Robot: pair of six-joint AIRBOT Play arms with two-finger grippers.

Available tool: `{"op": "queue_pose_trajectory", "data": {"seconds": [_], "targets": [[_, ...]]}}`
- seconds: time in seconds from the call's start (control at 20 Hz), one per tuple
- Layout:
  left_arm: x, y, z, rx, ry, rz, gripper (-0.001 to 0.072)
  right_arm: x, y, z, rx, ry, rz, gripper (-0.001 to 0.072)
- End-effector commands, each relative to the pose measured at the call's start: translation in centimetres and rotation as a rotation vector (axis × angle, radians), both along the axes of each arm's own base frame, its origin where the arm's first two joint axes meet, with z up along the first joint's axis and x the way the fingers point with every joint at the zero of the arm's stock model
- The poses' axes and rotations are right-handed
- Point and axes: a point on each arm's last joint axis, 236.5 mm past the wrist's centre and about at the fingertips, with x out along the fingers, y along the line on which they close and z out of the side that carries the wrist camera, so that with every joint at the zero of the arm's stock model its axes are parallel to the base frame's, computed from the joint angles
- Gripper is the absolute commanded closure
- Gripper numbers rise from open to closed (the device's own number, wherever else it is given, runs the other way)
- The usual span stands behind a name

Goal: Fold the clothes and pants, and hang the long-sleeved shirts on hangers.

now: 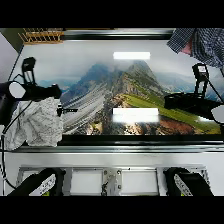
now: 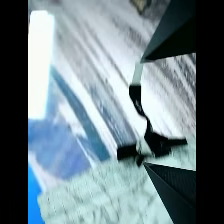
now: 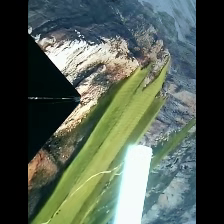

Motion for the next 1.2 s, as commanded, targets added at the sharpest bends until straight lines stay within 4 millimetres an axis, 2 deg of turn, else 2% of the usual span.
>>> {"op": "queue_pose_trajectory", "data": {"seconds": [0.0,0.1,0.2,0.4,0.45,0.5,0.55,0.6,0.65,0.7,0.85,1.0,1.15], "targets": [[-2.1,8.3,-5.0,0.059,0.127,0.185,0.0019,0.0,0.0,0.0,0.000,0.001,0.001,0.0683],[-2.4,9.4,-8.7,0.045,0.191,0.213,0.0019,0.0,0.0,0.0,0.001,0.001,0.001,0.0683],[-2.1,9.5,-11.3,0.037,0.236,0.211,0.0019,0.0,0.0,0.0,0.001,0.001,0.001,0.0683],[-2.4,9.4,-14.4,0.022,0.300,0.210,0.0022,0.0,0.0,0.0,0.000,0.001,0.001,0.0683],[-2.5,9.3,-14.6,0.013,0.309,0.224,0.0236,0.0,0.0,0.0,0.000,0.001,0.001,0.0683],[-2.4,8.9,-14.4,-0.004,0.305,0.230,0.0566,0.0,0.0,0.0,0.001,0.001,0.001,0.0683],[-2.1,8.1,-13.8,-0.030,0.286,0.230,0.0702,0.0,0.0,0.0,0.001,0.001,0.001,0.0683],[-1.5,6.7,-12.5,-0.062,0.252,0.222,0.0702,0.0,0.0,0.0,0.001,0.001,0.001,0.0683],[-0.7,4.7,-10.9,-0.101,0.206,0.202,0.0702,0.0,0.1,0.0,0.002,0.001,0.001,0.0683],[0.1,1.5,-8.7,-0.155,0.150,0.155,0.0701,0.0,0.1,0.0,0.002,0.001,0.001,0.0683],[0.3,-10.4,-2.5,-0.296,0.028,-0.057,0.0702,0.0,0.1,0.0,0.002,0.001,0.001,0.0683],[-2.7,-22.6,1.5,-0.362,-0.070,-0.319,0.0701,0.0,0.1,0.0,0.002,0.001,0.001,0.0683],[-6.1,-32.5,2.8,-0.433,-0.126,-0.489,0.0702,0.0,0.1,0.0,0.003,0.001,0.000,0.0683]]}}
